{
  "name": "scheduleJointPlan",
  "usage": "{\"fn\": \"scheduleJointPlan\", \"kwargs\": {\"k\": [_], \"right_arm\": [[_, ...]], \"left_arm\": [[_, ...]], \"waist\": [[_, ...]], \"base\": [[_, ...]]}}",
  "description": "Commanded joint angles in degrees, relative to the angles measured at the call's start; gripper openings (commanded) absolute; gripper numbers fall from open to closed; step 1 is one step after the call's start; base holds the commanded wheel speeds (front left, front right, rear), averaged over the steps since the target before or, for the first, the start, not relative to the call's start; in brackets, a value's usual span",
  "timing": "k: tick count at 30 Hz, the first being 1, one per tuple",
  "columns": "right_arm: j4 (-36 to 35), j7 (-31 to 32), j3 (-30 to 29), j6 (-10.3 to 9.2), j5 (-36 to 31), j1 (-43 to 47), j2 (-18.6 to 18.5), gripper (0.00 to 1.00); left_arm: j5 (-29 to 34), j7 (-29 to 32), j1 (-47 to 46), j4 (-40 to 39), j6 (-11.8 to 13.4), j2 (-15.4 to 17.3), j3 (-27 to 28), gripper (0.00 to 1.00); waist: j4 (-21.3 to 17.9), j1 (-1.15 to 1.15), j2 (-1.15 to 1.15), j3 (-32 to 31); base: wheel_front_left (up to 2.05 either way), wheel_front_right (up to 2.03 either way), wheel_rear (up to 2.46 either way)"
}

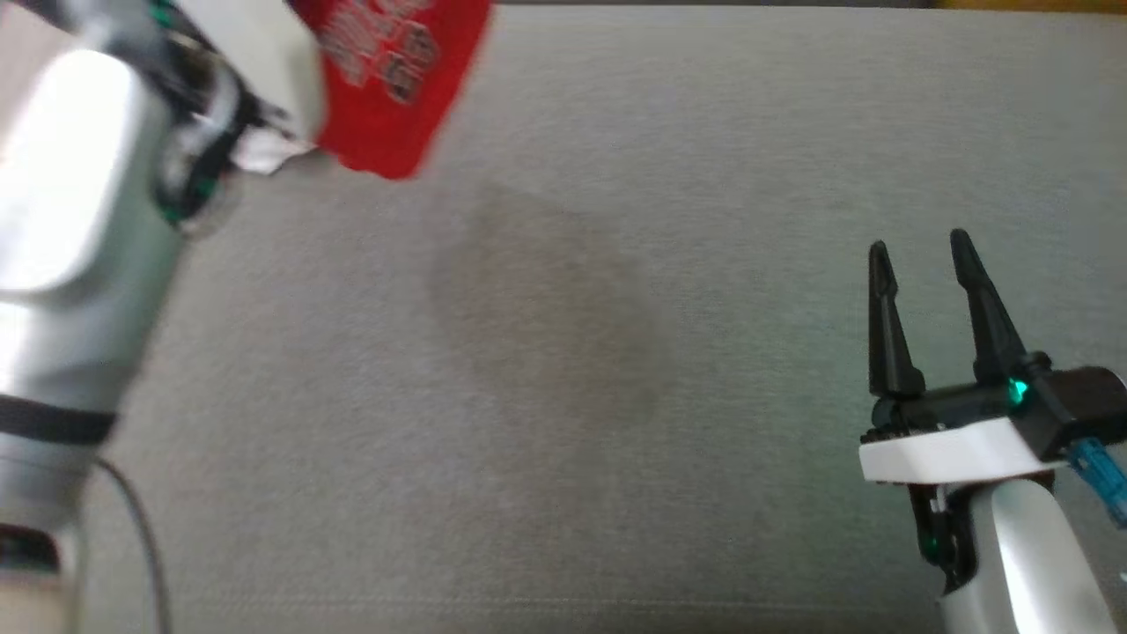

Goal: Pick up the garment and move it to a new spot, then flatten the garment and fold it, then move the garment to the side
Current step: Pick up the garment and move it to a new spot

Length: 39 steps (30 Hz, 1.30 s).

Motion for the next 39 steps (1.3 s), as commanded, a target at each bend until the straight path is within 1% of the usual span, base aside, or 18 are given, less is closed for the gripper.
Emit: {"fn": "scheduleJointPlan", "kwargs": {"k": [1, 3, 6, 7, 10, 13, 15, 18, 23, 27, 28, 29, 30, 31, 35, 39], "right_arm": [[-2.1, -0.6, 1.2, 0.42, 0.5, -0.7, -0.1, 1.0], [-2.4, -0.6, 1.1, 0.42, 0.8, -0.7, -0.1, 1.0], [-2.5, -0.6, 1.3, 0.42, 1.1, -1.0, -0.1, 1.0], [-2.5, -0.6, 1.3, 0.42, 1.1, -1.0, -0.1, 1.0], [-2.6, -0.6, 1.4, 0.42, 1.5, -1.4, -0.1, 1.0], [-2.7, -0.6, 1.8, 0.42, 1.7, -1.9, -0.1, 1.0], [-2.7, -0.6, 2.0, 0.42, 1.9, -2.0, -0.1, 1.0], [-2.8, -0.6, 2.1, 0.42, 2.0, -2.2, -0.1, 1.0], [-2.3, -0.6, 2.9, 0.42, 2.3, -2.0, -0.1, 1.0], [-1.7, -0.6, 3.5, 0.42, 2.3, -1.5, -0.1, 1.0], [-1.5, -0.6, 3.6, 0.42, 2.2, -1.3, -0.1, 1.0], [-1.4, -0.6, 3.7, 0.42, 2.1, -1.2, -0.1, 1.0], [-1.2, -0.6, 3.7, 0.42, 2.0, -1.0, -0.1, 1.0], [-1.1, -0.6, 3.7, 0.42, 1.9, -0.8, -0.1, 1.0], [-0.6, -0.6, 3.3, 0.42, 1.7, 0.3, -0.1, 1.0], [0.0, -0.6, 3.1, 0.42, 1.5, 1.2, -0.1, 1.0]], "left_arm": [[-0.6, -1.0, -1.0, -3.1, 1.7, 0.0, 1.9, 0.0], [-0.9, -3.0, 0.9, -4.2, 3.8, -2.6, 1.9, 0.0], [-2.4, -7.4, 4.9, -3.7, 6.8, -7.5, 2.1, 0.0], [-2.4, -7.4, 4.9, -3.7, 6.8, -7.5, 2.1, 0.0], [-1.9, -12.7, 9.0, -1.3, 9.5, -11.8, 1.3, 0.0], [-1.2, -16.6, 13.4, 2.9, 11.2, -15.4, -0.7, 0.0], [-1.4, -18.1, 15.9, 5.6, 11.7, -17.2, -1.6, 0.0], [-1.5, -19.4, 18.8, 8.9, 11.7, -18.8, -3.0, 0.0], [-2.0, -20.2, 22.0, 12.0, 11.0, -19.9, -4.8, 0.0], [-2.5, -20.3, 24.1, 11.5, 10.8, -20.1, -5.2, 0.0], [-2.6, -20.4, 24.8, 10.4, 10.7, -20.1, -5.3, 0.18], [-2.6, -20.4, 25.8, 9.2, 10.5, -20.2, -5.7, 0.46], [-2.4, -20.4, 26.7, 8.0, 10.4, -20.2, -6.0, 0.97], [-2.1, -20.4, 27.6, 6.7, 10.5, -20.2, -6.1, 1.0], [-1.3, -20.4, 31.5, 1.4, 11.2, -20.2, -4.4, 1.0], [1.0, -20.4, 34.7, -1.6, 11.1, -20.2, -1.9, 1.0]], "waist": [[-3.3, 0.01, 0.0, -0.8], [-4.6, 0.01, 0.0, 0.0], [-6.7, 0.01, 0.0, 1.4], [-6.7, 0.01, 0.0, 1.4], [-8.4, 0.01, 0.0, 3.0], [-9.8, 0.01, 0.0, 4.2], [-10.5, 0.01, 0.0, 4.7], [-10.8, 0.01, 0.0, 5.1], [-10.7, 0.01, 0.0, 4.9], [-10.1, 0.01, 0.0, 3.6], [-9.9, 0.01, 0.0, 3.2], [-9.7, 0.01, 0.0, 2.7], [-9.5, 0.01, 0.0, 2.3], [-9.1, 0.01, 0.0, 1.7], [-7.5, 0.01, 0.0, -0.9], [-6.1, 0.01, 0.0, -3.8]], "base": [[0.0, 0.0, 0.0], [0.0, 0.0, 0.0], [0.0, 0.0, 0.0], [0.0, 0.0, 0.0], [0.0, 0.0, 0.0], [0.0, 0.0, 0.0], [0.0, 0.0, 0.0], [0.0, 0.0, 0.0], [0.0, 0.0, 0.0], [0.0, 0.0, 0.0], [0.0, 0.0, 0.0], [0.0, 0.0, 0.0], [0.0, 0.0, 0.0], [0.0, 0.0, 0.0], [0.0, 0.0, 0.0], [0.0, 0.0, 0.0]]}}
